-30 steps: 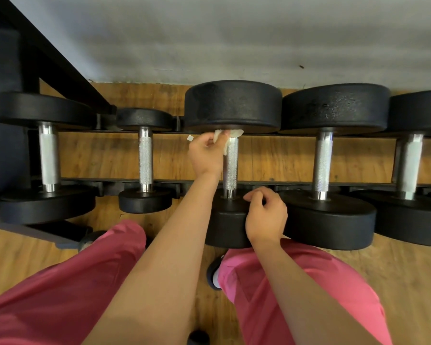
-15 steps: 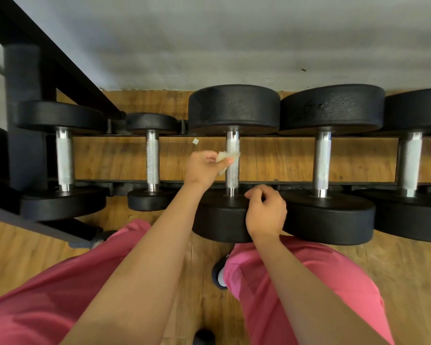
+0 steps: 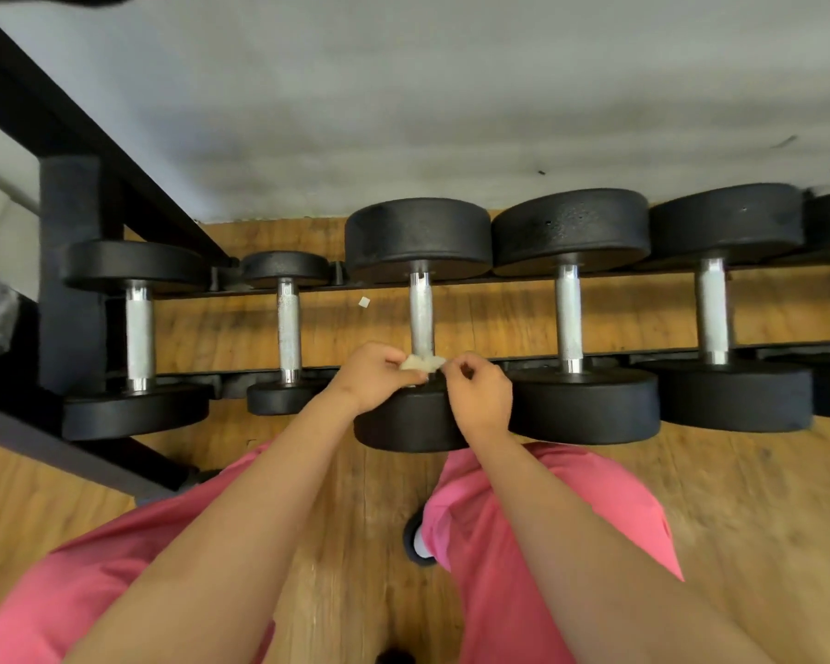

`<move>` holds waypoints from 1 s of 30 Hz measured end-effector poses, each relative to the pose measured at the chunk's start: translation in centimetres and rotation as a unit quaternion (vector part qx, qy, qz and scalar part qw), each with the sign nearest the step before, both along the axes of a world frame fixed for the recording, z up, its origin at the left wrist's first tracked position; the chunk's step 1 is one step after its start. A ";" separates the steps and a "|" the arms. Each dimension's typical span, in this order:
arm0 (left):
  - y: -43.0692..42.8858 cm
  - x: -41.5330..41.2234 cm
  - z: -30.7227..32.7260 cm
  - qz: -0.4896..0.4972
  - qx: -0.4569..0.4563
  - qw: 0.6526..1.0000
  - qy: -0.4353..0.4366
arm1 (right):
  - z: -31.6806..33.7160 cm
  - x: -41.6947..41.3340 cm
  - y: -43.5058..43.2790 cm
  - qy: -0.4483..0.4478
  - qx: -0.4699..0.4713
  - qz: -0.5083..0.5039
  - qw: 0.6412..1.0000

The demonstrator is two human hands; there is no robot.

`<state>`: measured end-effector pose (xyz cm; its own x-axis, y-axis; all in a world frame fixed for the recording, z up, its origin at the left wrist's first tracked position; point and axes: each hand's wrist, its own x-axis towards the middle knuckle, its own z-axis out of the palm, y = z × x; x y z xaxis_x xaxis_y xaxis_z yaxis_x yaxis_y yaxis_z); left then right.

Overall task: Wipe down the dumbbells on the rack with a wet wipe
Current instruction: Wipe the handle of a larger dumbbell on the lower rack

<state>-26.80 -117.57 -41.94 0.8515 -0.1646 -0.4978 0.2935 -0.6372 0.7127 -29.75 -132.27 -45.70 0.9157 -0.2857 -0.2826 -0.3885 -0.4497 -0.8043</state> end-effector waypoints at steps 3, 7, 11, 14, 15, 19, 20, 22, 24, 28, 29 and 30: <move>-0.2 -1.3 1.8 0.011 -0.041 0.999 -0.026 | 2.7 -0.4 -0.8 -0.025 0.110 0.009 0.994; -1.5 -2.6 5.0 0.020 -0.055 0.993 -0.103 | 5.9 -2.1 -1.5 -0.092 0.219 0.073 0.969; -3.4 -4.0 7.7 0.026 -0.029 0.983 -0.178 | 8.4 -3.4 -2.2 -0.098 0.328 0.084 0.936; -4.2 -4.7 9.1 -0.004 -0.024 0.975 -0.222 | 10.4 -3.6 -3.3 -0.083 0.346 0.088 0.930; -4.3 -4.7 9.5 -0.014 -0.028 0.973 -0.230 | 10.9 -3.7 -3.6 -0.084 0.340 0.093 0.932; -4.4 -4.7 10.7 -0.067 -0.037 0.972 -0.223 | 11.6 -3.1 -4.8 -0.126 0.298 0.069 0.944; -4.4 -4.7 10.8 -0.071 -0.030 0.971 -0.225 | 11.5 -2.8 -5.1 -0.141 0.287 0.048 0.946; -4.3 -4.4 10.4 -0.051 -0.001 0.968 -0.244 | 11.4 -2.0 -5.7 -0.166 0.274 0.002 0.947; -4.1 -3.7 9.5 0.002 0.035 0.959 -0.283 | 11.2 -1.1 -6.4 -0.182 0.258 -0.039 0.948; -4.9 -1.0 7.4 0.057 0.110 0.925 -0.360 | 11.0 1.5 -7.7 -0.209 0.136 -0.062 0.966; -5.4 0.0 7.1 0.050 0.121 0.919 -0.371 | 11.0 2.4 -8.1 -0.217 0.107 -0.063 0.968; -5.8 1.2 6.8 0.039 0.132 0.914 -0.382 | 10.9 3.4 -8.4 -0.225 0.082 -0.062 0.969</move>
